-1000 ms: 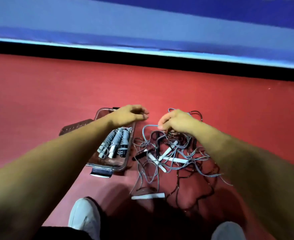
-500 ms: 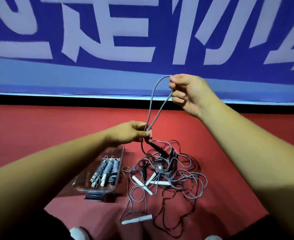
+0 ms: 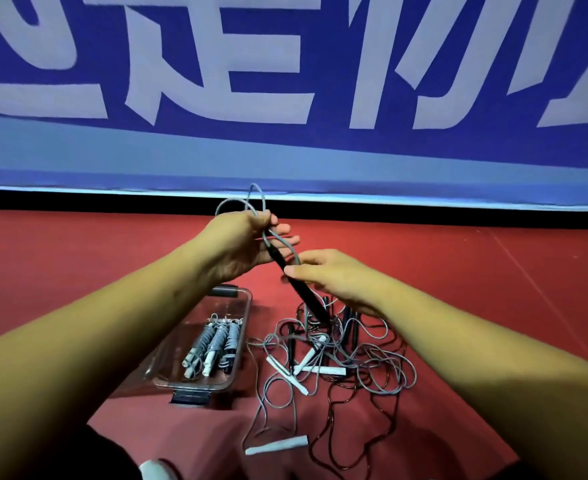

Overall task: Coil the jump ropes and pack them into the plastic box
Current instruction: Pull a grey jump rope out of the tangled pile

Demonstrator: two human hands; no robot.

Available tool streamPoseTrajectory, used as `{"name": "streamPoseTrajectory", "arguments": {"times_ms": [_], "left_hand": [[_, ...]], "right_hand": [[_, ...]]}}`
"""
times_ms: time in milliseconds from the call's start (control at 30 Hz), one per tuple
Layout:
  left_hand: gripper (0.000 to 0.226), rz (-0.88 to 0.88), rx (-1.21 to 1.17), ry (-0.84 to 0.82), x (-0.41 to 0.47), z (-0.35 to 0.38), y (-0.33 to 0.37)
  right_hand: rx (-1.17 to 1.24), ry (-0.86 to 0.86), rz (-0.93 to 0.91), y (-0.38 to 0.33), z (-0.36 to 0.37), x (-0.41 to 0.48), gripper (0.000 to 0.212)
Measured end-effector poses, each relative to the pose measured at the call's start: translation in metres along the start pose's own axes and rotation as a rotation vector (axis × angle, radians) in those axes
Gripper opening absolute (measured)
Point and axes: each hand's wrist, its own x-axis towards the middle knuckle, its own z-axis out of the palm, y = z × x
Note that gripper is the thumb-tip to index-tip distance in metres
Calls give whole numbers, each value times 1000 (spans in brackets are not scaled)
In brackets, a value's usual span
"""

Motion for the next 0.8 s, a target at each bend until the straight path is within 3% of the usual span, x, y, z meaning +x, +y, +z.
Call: {"name": "streamPoseTrajectory", "arguments": {"times_ms": [167,233,333,433,533,667,800], "left_hand": [[24,45,165,159,4,-2,3],[29,-36,277,50,0,1,-2],[26,-97,343,-60,-2,3,-10],[19,35,430,101,6,-1,-7],[22,87,324,194,10,-13,5],[20,124,97,267,10,-40,30],[16,67,211,54,-4,-42,35]], "right_hand": [[45,31,-129,-12,6,4,29],[207,66,-148,-17,10,6,34],[241,170,-99,-23,10,10,35],[202,33,8,-19,6,11,28],[127,-147,48,-5,0,10,28],[69,-121,21,6,-14,8,32],[108,-107,-64,-3,-21,3,19]]}}
